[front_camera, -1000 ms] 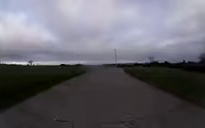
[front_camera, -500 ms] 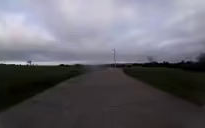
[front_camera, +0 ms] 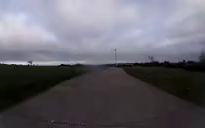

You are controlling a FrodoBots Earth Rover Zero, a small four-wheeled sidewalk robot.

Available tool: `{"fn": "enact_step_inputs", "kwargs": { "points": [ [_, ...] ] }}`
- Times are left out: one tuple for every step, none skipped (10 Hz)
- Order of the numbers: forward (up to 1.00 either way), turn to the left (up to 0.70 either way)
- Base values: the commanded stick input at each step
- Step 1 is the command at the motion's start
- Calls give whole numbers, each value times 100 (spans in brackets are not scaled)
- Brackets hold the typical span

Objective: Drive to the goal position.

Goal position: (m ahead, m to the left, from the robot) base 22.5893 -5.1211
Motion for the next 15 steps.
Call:
{"fn": "enact_step_inputs", "kwargs": {
  "points": [
    [85, -29],
    [85, -16],
    [85, -2],
    [85, -1],
    [85, -3],
    [85, -3],
    [85, -1],
    [85, 0],
    [85, 0],
    [85, 0],
    [85, 0],
    [85, 0],
    [85, -14],
    [85, -16],
    [85, 0]
  ]
}}
